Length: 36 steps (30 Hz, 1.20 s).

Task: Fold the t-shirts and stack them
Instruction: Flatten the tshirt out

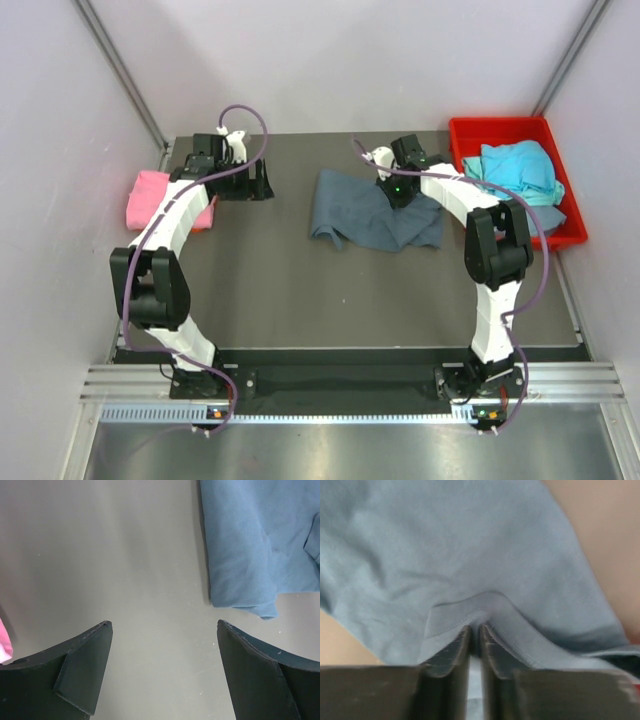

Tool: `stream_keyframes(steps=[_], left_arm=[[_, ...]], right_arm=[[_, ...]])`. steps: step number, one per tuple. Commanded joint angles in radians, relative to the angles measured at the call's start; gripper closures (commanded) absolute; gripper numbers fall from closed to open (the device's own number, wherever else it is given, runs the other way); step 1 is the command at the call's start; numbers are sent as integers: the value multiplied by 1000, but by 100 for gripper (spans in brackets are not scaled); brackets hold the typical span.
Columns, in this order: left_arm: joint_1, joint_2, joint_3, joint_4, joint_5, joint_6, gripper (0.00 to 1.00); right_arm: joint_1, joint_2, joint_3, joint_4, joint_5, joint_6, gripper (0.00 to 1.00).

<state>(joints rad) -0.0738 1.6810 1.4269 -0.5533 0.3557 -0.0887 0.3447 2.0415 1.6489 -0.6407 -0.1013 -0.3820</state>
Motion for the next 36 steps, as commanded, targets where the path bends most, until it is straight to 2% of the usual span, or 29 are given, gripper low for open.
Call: stream_keyframes(steps=[1, 8, 14, 18, 21, 25, 27, 29, 30, 32, 36], left_arm=[[-3, 8, 47, 21, 20, -6, 11], [-4, 29, 40, 38, 46, -28, 11], [-6, 65, 53, 58, 88, -63, 12], [-12, 78, 82, 61, 94, -69, 12], [-12, 80, 93, 61, 94, -68, 12], [-12, 72, 92, 59, 94, -65, 12], [-12, 62, 83, 55, 94, -62, 12], [-12, 51, 73, 52, 100, -62, 12], [-12, 46, 69, 46, 104, -60, 12], [-14, 33, 46, 44, 114, -59, 12], [-20, 13, 4, 41, 115, -56, 12]], right_arm=[[-4, -47, 5, -45, 0, -1, 98], [-3, -164, 58, -91, 14, -17, 100], [-1, -413, 26, -192, 2, -20, 100], [-1, -573, -105, -304, -38, 8, 100], [0, -644, -269, -348, -80, 9, 100], [0, -701, -405, -375, -156, 35, 100], [2, -705, -417, -381, -173, 22, 87], [0, -693, -397, -372, -152, 19, 67], [0, -678, -362, -354, -141, 15, 65], [-1, -641, -328, -332, -129, 8, 54], [-1, -546, -296, -306, -149, -30, 53]])
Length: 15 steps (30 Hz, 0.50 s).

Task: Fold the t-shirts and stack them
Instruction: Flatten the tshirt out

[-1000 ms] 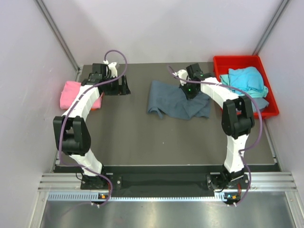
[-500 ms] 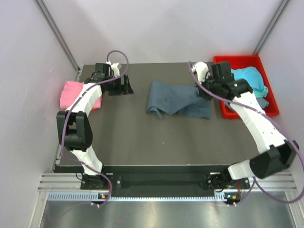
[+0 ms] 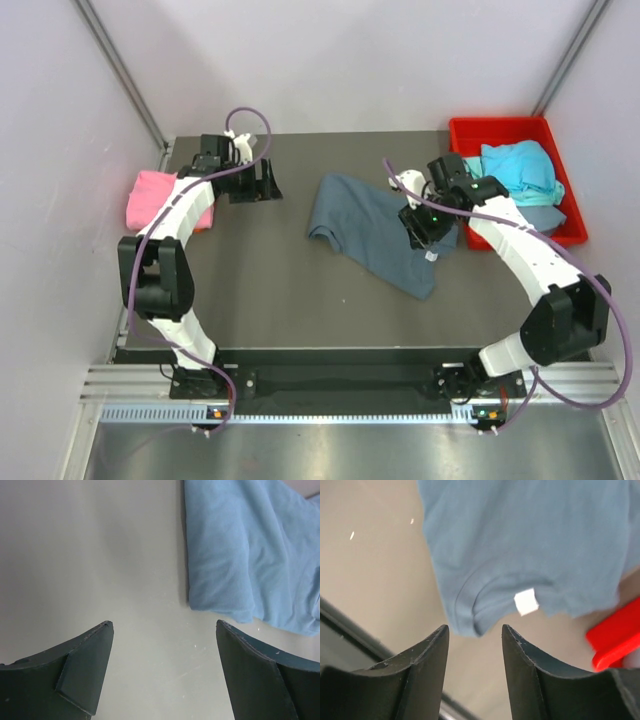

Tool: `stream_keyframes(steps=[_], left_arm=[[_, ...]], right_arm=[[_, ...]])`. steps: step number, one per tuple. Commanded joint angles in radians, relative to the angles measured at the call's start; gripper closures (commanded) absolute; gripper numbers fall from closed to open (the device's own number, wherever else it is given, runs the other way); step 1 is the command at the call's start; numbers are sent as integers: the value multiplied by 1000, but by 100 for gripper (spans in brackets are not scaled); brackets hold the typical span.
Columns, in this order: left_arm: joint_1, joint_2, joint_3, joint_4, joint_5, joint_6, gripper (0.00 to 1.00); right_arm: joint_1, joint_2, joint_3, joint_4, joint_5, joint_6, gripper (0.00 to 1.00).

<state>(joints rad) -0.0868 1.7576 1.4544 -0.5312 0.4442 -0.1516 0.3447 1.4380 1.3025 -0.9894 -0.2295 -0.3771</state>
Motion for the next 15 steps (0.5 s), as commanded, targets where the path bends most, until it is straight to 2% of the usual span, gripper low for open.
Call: stream_keyframes(steps=[1, 4, 8, 11, 15], left_arm=[[-8, -70, -28, 16, 25, 7, 12], [-8, -86, -40, 10, 19, 14, 12], [-8, -106, -43, -6, 5, 35, 12], [-8, -116, -51, -10, -5, 41, 12], [-8, -125, -63, -7, -15, 43, 12]], right_arm=[[-1, 74, 43, 44, -33, -54, 53], [-4, 98, -54, 92, -42, -166, 53], [-18, 38, -201, 149, -44, -369, 55], [-18, -8, -278, 153, -63, -454, 54], [-12, -16, -289, 143, -105, -462, 50]])
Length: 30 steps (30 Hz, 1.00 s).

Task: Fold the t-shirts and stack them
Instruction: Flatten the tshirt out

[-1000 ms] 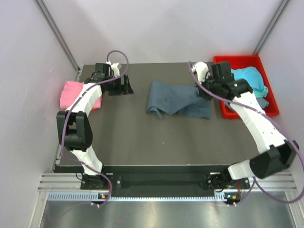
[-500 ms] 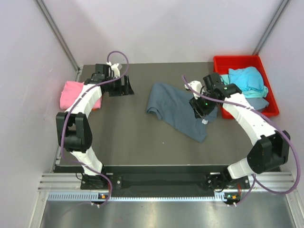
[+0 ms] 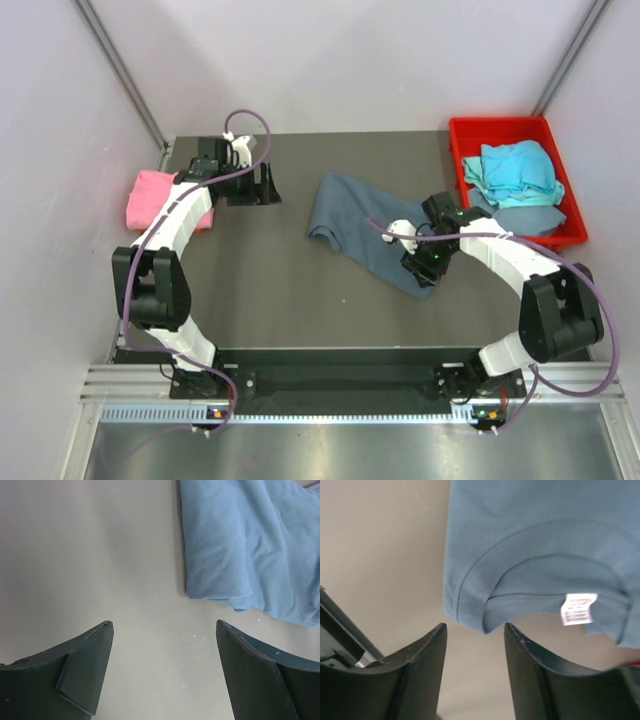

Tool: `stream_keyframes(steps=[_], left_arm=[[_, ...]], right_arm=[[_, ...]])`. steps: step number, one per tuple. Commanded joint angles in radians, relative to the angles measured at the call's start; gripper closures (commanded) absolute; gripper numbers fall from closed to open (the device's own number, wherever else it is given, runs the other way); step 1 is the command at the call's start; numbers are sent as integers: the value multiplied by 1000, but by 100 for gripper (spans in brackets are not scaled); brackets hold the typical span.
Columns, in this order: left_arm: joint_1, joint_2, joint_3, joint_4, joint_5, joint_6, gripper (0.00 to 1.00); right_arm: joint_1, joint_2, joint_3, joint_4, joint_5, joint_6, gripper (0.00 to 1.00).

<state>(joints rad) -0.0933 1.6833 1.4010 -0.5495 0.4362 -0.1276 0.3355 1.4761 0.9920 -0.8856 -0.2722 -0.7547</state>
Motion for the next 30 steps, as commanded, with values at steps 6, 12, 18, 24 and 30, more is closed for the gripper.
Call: stream_keyframes(steps=[6, 12, 18, 24, 30], left_arm=[[-2, -42, 12, 8, -11, 20, 12], [-2, -22, 69, -9, -30, 39, 12], [-2, -19, 69, -4, -36, 39, 13], [-2, -10, 75, 2, -33, 40, 12], [-2, 13, 95, 5, -30, 34, 13]], right_arm=[[28, 22, 17, 99, -58, -54, 47], [48, 134, 37, 155, -41, -52, 45], [53, 201, 85, 174, 2, -32, 60], [53, 196, 171, 171, 41, -5, 100], [69, 179, 391, -4, -233, 35, 100]])
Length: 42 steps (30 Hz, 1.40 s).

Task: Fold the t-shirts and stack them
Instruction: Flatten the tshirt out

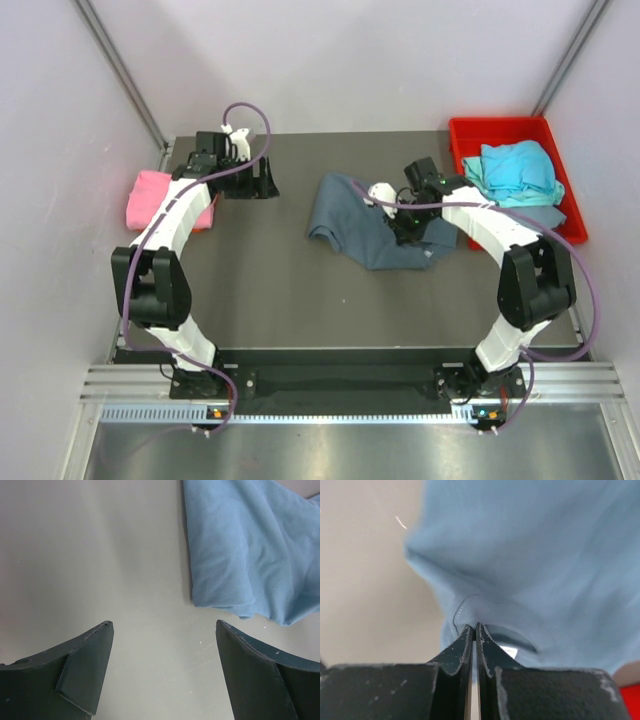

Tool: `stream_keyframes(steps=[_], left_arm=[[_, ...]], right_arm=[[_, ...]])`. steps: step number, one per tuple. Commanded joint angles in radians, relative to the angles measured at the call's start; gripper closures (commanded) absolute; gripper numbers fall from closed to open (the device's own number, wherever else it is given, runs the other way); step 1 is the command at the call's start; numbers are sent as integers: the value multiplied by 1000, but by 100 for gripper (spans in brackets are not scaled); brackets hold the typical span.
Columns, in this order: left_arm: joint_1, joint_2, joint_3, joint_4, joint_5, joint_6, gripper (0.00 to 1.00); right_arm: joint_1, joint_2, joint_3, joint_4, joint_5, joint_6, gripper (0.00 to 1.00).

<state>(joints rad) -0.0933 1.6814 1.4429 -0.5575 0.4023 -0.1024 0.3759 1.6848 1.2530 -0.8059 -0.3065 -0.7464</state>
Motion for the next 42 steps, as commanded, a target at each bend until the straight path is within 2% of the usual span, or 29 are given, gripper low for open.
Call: stream_keyframes(steps=[1, 6, 12, 13, 15, 16, 18, 20, 23, 26, 32, 42], left_arm=[[-2, 18, 56, 14, 4, 7, 13], [-2, 41, 92, 19, 3, 3, 13], [-2, 66, 119, 27, 3, -3, 13], [-2, 69, 120, 28, 0, -3, 13], [-2, 77, 126, 31, 3, -10, 13], [-2, 80, 129, 31, 6, -11, 13], [-2, 87, 137, 31, 9, -11, 13], [-2, 90, 139, 34, 10, -14, 13], [-2, 95, 137, 34, 15, -16, 13], [-2, 101, 134, 33, 18, -14, 13], [-2, 107, 139, 13, 12, 0, 13], [-3, 101, 131, 2, -14, 21, 13]], right_arm=[[56, -14, 161, -148, -232, 42, 100], [176, 6, 301, -217, -351, 55, 100], [241, 23, 349, -213, -361, 85, 100], [239, 29, 345, -214, -350, 81, 98], [232, 30, 324, -217, -297, 79, 79], [206, 27, 300, -205, -290, 102, 66], [146, 9, 260, -158, -296, 163, 63], [14, -7, 214, -90, -325, 293, 59], [-168, 47, 188, -70, -439, 462, 59], [-279, 93, 111, -6, -535, 599, 58], [-342, 161, -19, 71, -615, 713, 58], [-367, 145, -132, 24, -616, 719, 59]])
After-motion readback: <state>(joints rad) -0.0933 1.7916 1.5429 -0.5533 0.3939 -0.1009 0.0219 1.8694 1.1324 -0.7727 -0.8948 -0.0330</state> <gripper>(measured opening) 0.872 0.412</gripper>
